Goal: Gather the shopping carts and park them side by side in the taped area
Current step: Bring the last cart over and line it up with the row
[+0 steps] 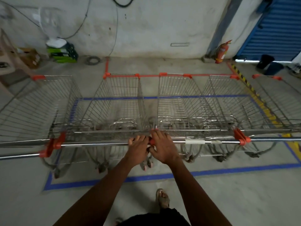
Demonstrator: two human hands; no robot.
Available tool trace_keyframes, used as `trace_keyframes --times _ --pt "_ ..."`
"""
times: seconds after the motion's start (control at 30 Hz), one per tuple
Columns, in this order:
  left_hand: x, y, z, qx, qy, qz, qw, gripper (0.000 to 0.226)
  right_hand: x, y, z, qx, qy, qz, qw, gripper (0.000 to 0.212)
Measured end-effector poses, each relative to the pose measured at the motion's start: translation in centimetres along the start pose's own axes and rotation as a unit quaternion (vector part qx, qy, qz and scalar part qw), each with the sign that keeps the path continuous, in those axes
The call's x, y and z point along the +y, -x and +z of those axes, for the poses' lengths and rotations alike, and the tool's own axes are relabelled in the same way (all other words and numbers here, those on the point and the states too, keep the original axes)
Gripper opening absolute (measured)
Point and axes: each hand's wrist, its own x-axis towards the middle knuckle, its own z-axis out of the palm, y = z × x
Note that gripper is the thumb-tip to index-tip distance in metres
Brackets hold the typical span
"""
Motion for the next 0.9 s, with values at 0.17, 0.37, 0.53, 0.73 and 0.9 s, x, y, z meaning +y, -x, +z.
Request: trace_keyframes --times 0.17,0.37,0.53,0.73,0.9 --pt "-3.2 2.1 -1.1 0.035 0.1 -0.035 0.994 0.067 -5.2 -3.0 2.2 -0.041 -0.011 -0.023 0.999 0.069" --pt "-12.1 8.3 -2.6 0.085 0.029 -0.108 0.99 0.067 -11.8 -5.3 6.7 -0.076 -0.007 -0.038 0.996 0.062" --pt "-19.0 13.3 -4.7 0.109 0.029 -0.131 0.985 0.075 -19.0 -7.0 8.7 -0.059 0.03 -0.074 0.995 0.058" --pt "-24.6 17.2 -7.5 0.151 -0.03 -0.104 0.983 0.071 -28.5 -9.4 10.3 -0.061 0.013 -0.128 0.99 0.066" --pt "-29.5 18.5 -9.3 0.166 -0.005 -0.183 0.969 0.074 -34.3 -12.7 12.5 -0.053 -0.054 -0.138 0.988 0.067"
